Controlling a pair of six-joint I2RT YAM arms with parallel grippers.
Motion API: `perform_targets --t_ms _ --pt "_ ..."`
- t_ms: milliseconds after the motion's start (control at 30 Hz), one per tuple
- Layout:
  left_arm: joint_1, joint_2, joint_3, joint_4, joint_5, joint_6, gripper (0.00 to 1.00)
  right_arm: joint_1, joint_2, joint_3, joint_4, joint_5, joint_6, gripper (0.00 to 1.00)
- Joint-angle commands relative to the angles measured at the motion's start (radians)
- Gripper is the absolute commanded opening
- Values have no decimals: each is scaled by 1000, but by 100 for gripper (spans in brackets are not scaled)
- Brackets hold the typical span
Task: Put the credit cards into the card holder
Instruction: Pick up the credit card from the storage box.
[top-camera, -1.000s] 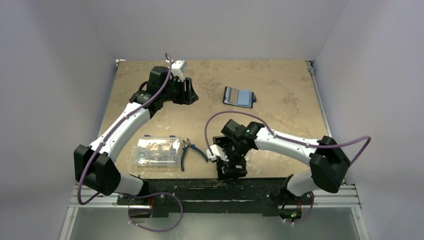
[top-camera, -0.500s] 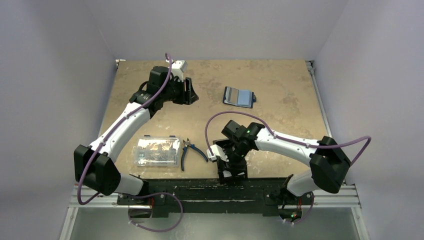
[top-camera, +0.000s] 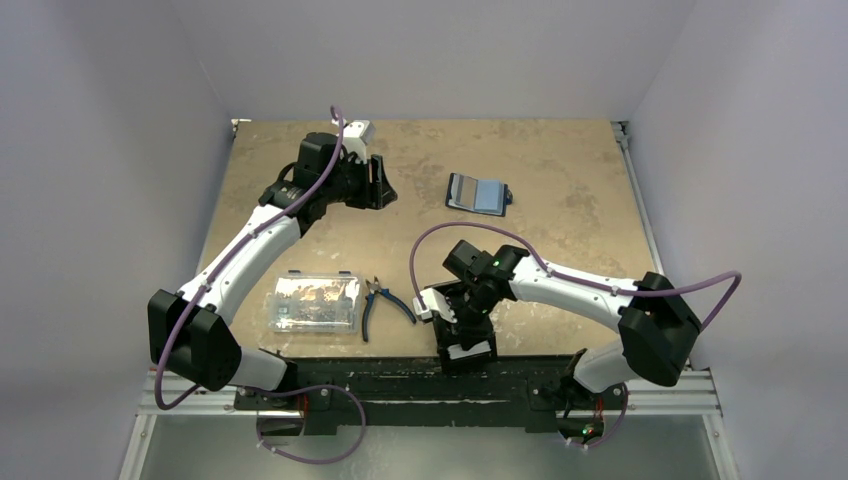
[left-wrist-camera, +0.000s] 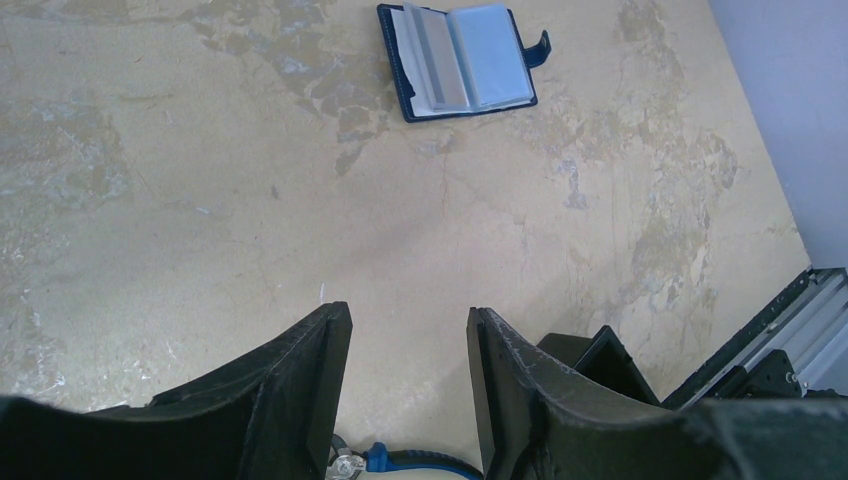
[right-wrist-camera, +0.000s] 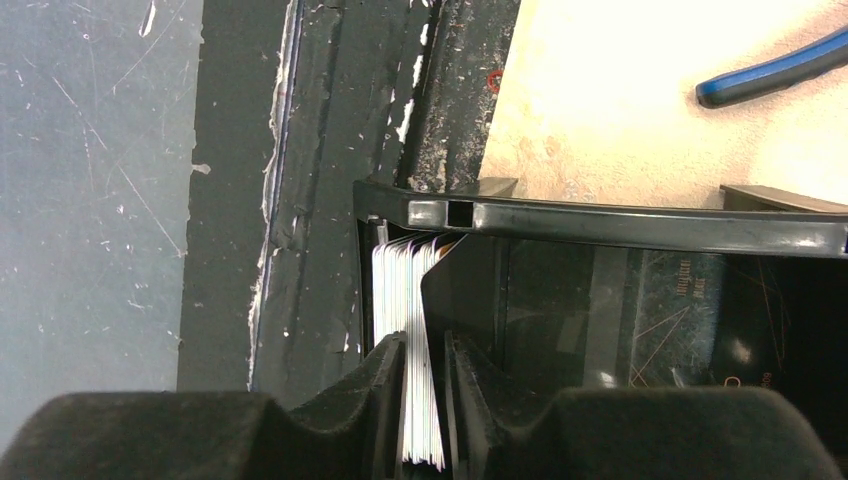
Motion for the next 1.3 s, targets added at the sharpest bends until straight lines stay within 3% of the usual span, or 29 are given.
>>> perform_targets --t_ms 0,267,433,933,1267 --pt "10 -13 8 45 22 20 50 4 6 4 0 -28 12 25" --pt "10 -13 7 47 20 20 50 4 -1 -2 10 -26 25 17" --pt "10 -9 5 48 16 21 50 4 -20 -12 51 29 75 0" --pt "12 27 1 46 7 27 50 4 -152 -79 181 248 214 0" --pt "13 40 1 42 -8 35 50 12 -193 -42 100 151 156 0"
